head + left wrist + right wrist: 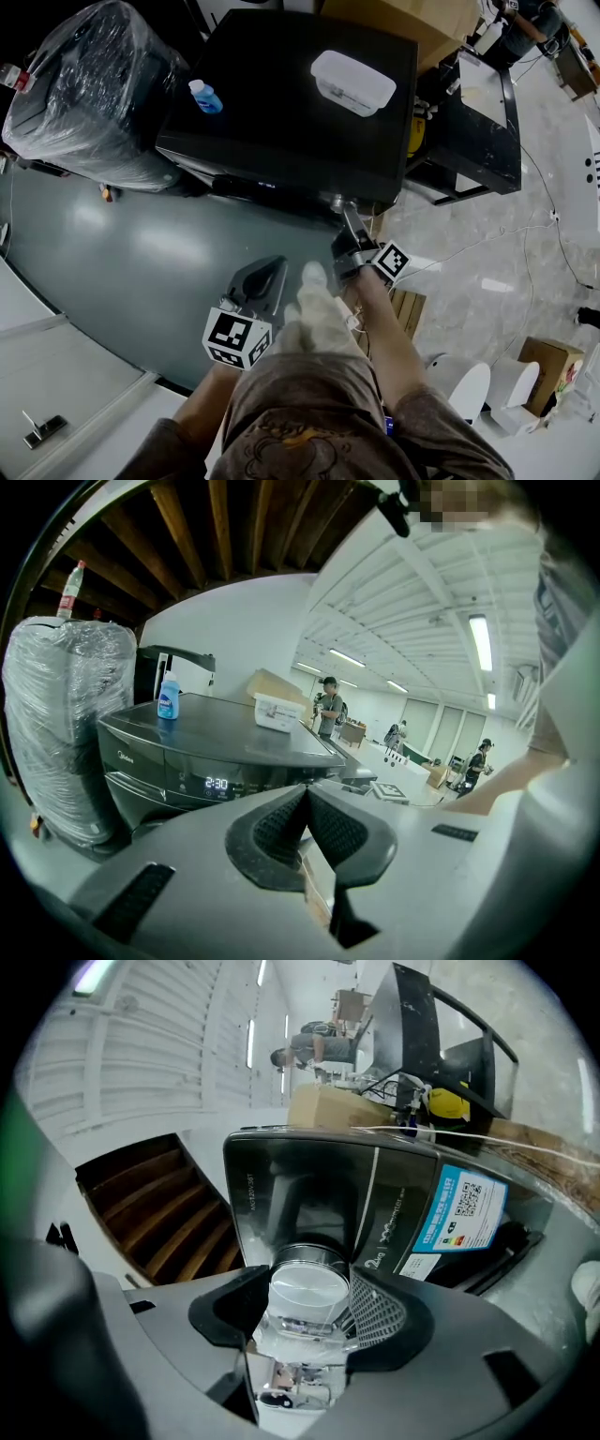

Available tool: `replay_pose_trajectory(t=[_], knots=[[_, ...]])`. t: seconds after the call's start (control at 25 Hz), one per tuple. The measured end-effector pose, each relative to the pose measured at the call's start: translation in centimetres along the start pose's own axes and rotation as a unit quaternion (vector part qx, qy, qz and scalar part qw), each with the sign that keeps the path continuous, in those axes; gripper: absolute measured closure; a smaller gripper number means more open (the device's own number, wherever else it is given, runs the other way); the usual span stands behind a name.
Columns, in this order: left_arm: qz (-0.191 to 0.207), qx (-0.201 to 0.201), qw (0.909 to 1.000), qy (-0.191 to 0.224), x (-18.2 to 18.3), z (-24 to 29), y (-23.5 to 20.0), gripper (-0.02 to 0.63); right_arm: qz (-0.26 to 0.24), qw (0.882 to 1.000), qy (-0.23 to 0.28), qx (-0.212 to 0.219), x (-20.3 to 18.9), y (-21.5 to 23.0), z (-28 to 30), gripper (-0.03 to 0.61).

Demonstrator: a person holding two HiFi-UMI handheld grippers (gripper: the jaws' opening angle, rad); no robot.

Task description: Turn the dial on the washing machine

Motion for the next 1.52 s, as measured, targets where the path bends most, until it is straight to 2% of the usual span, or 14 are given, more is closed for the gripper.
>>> replay_pose_trajectory(t=[0.12,0.24,0.32,0.4,0.48,0.56,0.68,0.8,0.88,1.0,1.2,1.4,1.52], knots=[[-0.001,-0.001,1.0,-0.001,-0.1,0.0,0.0,0.614,-0.027,0.999,-0.02,-0.019,0.3,-0.3,0.0,0.327],[-0.001,-0.002,1.0,0.002,0.0,-0.2,0.1,0.614,-0.062,0.996,-0.032,-0.058,0.4,-1.2,-0.4,0.318],[-0.002,0.0,1.0,0.007,0.2,-0.5,-0.1,0.614,-0.105,0.99,-0.033,-0.087,0.4,-2.4,-1.0,0.304],[-0.004,0.002,0.9999,0.014,0.4,-0.8,-0.2,0.614,-0.165,0.978,-0.036,-0.119,0.4,-3.9,-1.4,0.298],[-0.005,0.002,0.9998,0.02,0.7,-1.0,-0.2,0.615,-0.235,0.958,-0.047,-0.16,0.2,-5.3,-1.5,0.296],[-0.006,0.001,0.9996,0.026,1.0,-1.1,-0.1,0.614,-0.303,0.929,-0.065,-0.203,-0.1,-6.4,-1.3,0.296],[-0.012,0.003,0.9993,0.036,1.4,-1.3,0.0,0.614,-0.377,0.884,-0.097,-0.257,-0.7,-7.6,-0.7,0.293],[-0.016,0.004,0.9989,0.043,1.7,-1.2,0.1,0.614,-0.422,0.846,-0.113,-0.305,-1.3,-8.1,0.0,0.291],[-0.015,0.006,0.9989,0.045,1.8,-1.2,0.1,0.614,-0.425,0.834,-0.11,-0.333,-1.5,-8.0,0.5,0.29],[-0.012,0.01,0.9988,0.047,2.0,-1.4,0.0,0.614,-0.415,0.831,-0.104,-0.355,-1.7,-7.8,1.5,0.29],[-0.015,0.02,0.9986,0.046,2.2,-1.5,-0.5,0.614,-0.418,0.827,-0.121,-0.357,-1.6,-7.6,2.9,0.29],[-0.017,0.024,0.9986,0.044,2.3,-1.5,-0.6,0.614,-0.406,0.831,-0.112,-0.364,-1.3,-7.5,2.7,0.296],[-0.017,0.022,0.9988,0.041,2.2,-1.4,-0.6,0.614,-0.389,0.841,-0.114,-0.358,-1.2,-7.3,2.6,0.311]])
Point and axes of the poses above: the fingertips, and each gripper's own axes: z forward along the fingers, y to its right, x out of its top, the point moved 9 cm from there along -z, backward along the fingers, and after that the axes turned 8 degrees about -y, right-handed, at the moved point
